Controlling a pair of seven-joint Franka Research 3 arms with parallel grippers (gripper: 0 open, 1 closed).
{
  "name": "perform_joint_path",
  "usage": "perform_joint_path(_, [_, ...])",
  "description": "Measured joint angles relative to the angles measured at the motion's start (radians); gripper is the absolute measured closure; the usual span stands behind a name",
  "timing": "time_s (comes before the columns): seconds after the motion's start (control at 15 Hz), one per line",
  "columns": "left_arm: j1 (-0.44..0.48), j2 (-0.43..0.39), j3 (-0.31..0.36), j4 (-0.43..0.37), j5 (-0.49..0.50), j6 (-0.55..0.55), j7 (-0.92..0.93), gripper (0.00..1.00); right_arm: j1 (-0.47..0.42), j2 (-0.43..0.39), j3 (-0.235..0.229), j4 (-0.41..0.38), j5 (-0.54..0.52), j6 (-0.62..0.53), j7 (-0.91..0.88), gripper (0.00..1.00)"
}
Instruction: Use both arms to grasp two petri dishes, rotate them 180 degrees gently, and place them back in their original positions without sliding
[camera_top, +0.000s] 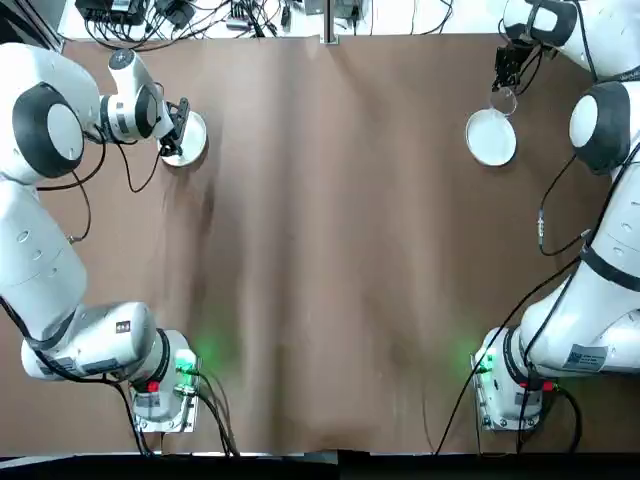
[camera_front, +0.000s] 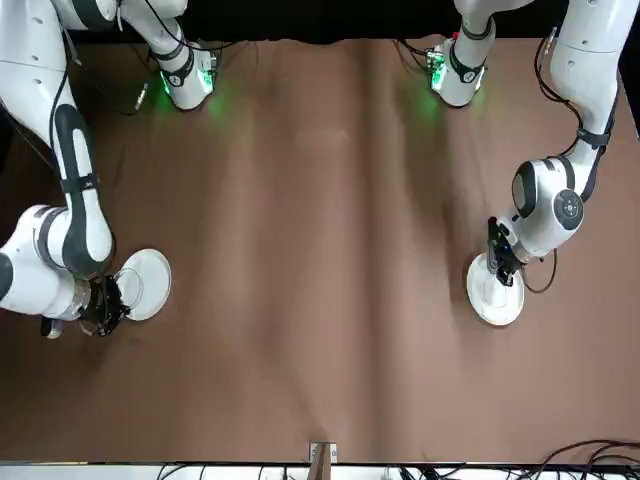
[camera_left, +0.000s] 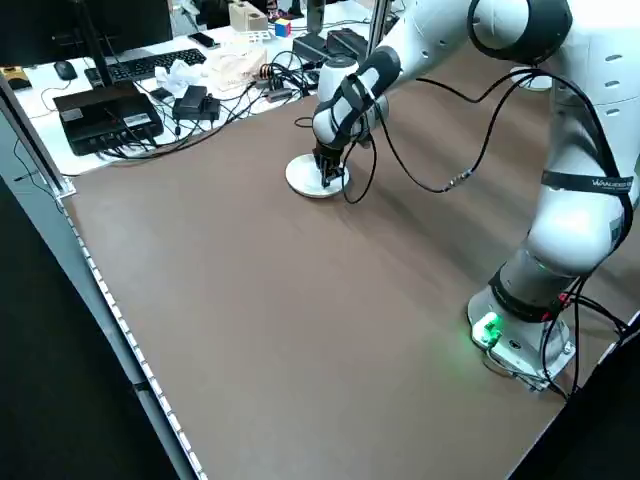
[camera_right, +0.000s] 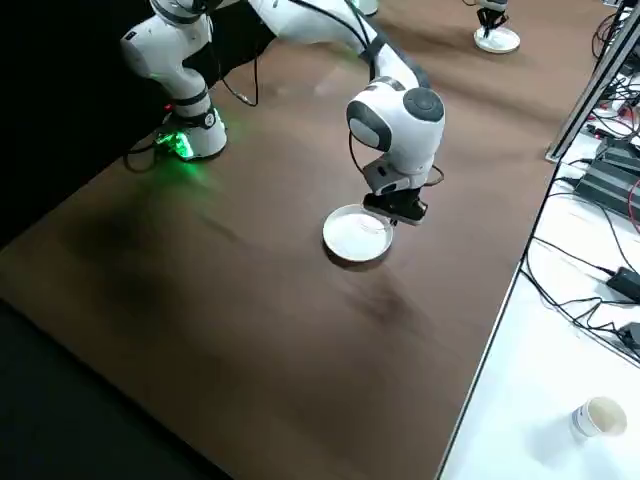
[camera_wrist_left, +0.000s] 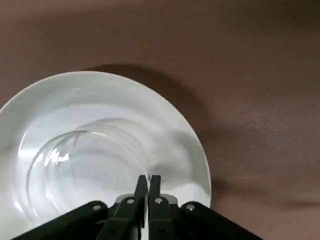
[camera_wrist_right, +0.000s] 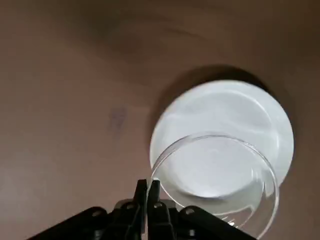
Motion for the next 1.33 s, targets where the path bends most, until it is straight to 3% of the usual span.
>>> perform_joint_path(0.2, [0.001, -0.015, 0.000, 0.001, 0.000, 0.000, -0.053, 0.96, -0.002, 0.000, -0.003, 0.017, -0.003, -0.001, -0.189, 0.96])
perform_joint_path(0.67, [0.004, -0.070, 0.000, 0.006, 0.000, -0.019, -0.323, 0.96, -0.001, 0.000, -0.002, 0.019, -0.021, -0.001, -0.376, 0.96])
perform_joint_path(0.87, [0.000, -0.075, -0.001, 0.017, 0.000, -0.039, -0.573, 0.96, -0.005, 0.000, -0.004, 0.020, -0.021, -0.011, -0.473, 0.96])
perform_joint_path(1.33, [-0.036, -0.076, -0.002, 0.098, 0.000, -0.175, -1.078, 0.96, -0.020, 0.000, -0.007, 0.075, -0.021, -0.154, -0.582, 0.96])
